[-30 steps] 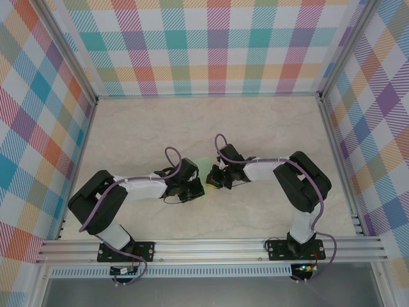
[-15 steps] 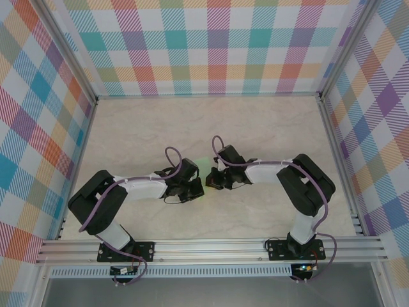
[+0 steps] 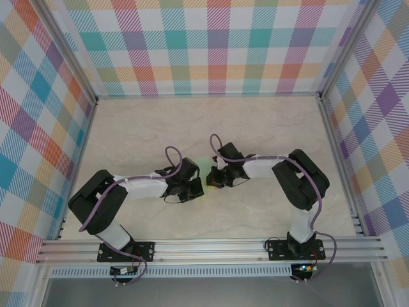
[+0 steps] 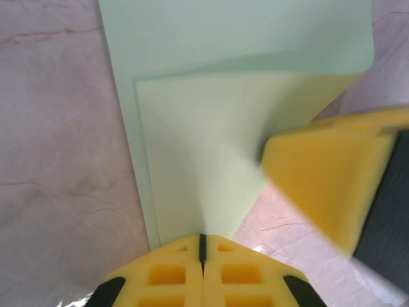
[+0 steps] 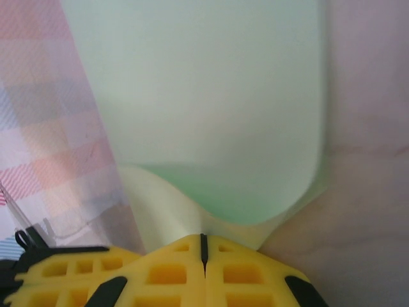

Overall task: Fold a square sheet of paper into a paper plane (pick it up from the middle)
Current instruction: Third fold the triangle at the center of the table.

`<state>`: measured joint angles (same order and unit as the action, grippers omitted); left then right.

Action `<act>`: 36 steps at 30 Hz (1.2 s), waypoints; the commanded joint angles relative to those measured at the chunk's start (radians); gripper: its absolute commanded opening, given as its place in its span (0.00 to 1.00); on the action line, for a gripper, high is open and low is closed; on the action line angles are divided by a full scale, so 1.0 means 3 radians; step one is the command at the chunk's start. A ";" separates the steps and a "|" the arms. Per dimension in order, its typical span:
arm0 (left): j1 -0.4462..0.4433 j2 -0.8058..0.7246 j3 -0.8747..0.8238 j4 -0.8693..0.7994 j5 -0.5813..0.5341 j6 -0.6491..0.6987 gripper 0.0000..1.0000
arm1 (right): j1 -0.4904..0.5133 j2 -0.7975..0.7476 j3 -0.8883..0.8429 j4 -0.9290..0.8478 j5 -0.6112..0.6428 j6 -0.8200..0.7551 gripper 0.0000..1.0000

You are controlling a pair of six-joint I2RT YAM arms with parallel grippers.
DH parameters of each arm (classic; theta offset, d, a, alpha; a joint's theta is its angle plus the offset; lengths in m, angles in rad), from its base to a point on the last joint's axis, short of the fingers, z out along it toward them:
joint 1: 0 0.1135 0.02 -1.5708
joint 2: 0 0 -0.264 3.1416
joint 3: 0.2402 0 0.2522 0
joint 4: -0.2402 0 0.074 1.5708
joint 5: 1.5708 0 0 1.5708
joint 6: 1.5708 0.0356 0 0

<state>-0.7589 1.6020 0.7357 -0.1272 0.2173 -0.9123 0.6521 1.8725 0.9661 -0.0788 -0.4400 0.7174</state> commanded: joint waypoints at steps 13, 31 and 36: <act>-0.0031 0.0118 -0.0091 -0.0649 -0.0208 0.0034 0.00 | -0.0375 -0.0267 0.0232 -0.0209 0.0149 -0.0388 0.00; -0.0027 0.0110 -0.0075 -0.0706 -0.0237 0.0055 0.00 | -0.0044 0.0095 0.0224 -0.0318 0.0091 -0.0340 0.00; -0.0032 0.0096 -0.0093 -0.0710 -0.0244 0.0055 0.00 | -0.0280 0.0187 0.0331 -0.0558 0.0373 -0.0398 0.00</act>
<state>-0.7589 1.6020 0.7471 -0.1581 0.2077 -0.9043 0.6228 1.8992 1.0374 -0.1829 -0.4305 0.6266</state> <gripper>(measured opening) 0.045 0.041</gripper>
